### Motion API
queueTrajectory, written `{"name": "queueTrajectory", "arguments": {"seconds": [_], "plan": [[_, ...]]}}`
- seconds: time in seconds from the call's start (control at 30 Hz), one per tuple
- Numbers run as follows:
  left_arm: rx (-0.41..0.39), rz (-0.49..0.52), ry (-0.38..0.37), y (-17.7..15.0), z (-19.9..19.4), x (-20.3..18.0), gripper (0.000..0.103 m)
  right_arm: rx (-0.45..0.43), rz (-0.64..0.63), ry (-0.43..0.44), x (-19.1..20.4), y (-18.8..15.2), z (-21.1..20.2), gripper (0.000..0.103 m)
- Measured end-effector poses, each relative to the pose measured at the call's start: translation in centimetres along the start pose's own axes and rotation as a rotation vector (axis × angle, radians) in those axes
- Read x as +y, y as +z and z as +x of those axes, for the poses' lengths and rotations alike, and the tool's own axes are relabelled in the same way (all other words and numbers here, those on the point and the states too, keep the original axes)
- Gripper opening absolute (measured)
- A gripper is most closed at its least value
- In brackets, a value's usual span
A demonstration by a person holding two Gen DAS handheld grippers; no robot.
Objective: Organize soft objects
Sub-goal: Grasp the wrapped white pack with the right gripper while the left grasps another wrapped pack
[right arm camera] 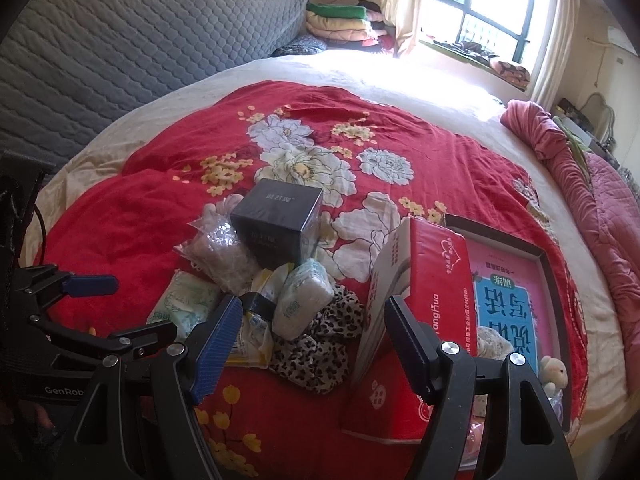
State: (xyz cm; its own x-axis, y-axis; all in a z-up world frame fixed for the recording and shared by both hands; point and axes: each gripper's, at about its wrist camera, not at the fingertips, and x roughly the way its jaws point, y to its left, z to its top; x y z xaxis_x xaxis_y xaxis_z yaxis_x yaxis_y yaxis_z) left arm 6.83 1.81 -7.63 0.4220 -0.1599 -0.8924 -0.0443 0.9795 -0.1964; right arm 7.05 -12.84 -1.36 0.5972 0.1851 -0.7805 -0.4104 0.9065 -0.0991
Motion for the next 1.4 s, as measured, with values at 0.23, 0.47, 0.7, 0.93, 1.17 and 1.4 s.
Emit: {"name": "queueTrajectory", "arguments": {"seconds": [0.23, 0.47, 0.7, 0.93, 1.17, 1.4], "plan": [[0.03, -0.022, -0.009, 0.7, 2.2, 0.6, 0.087, 0.054, -0.033, -0.009, 0.1, 0.7, 2.6, 0.075], [0.064, -0.018, -0.014, 0.6, 3.5, 1.1, 0.087, 0.132, -0.097, -0.014, 1.0, 1.8, 5.8, 0.075], [0.084, -0.021, -0.017, 0.4, 4.3, 1.4, 0.087, 0.199, -0.139, -0.032, 1.2, 2.1, 7.9, 0.075], [0.089, -0.022, -0.022, 0.7, 5.0, 1.3, 0.087, 0.246, -0.123, -0.01, 1.2, 2.0, 9.6, 0.055], [0.088, -0.011, -0.009, 0.7, 5.4, 1.0, 0.087, 0.244, -0.085, 0.04, 1.2, 1.8, 10.3, 0.038], [0.089, -0.007, -0.011, 0.9, 5.8, 0.8, 0.086, 0.214, 0.01, 0.105, -0.2, 1.6, 9.6, 0.03]]}}
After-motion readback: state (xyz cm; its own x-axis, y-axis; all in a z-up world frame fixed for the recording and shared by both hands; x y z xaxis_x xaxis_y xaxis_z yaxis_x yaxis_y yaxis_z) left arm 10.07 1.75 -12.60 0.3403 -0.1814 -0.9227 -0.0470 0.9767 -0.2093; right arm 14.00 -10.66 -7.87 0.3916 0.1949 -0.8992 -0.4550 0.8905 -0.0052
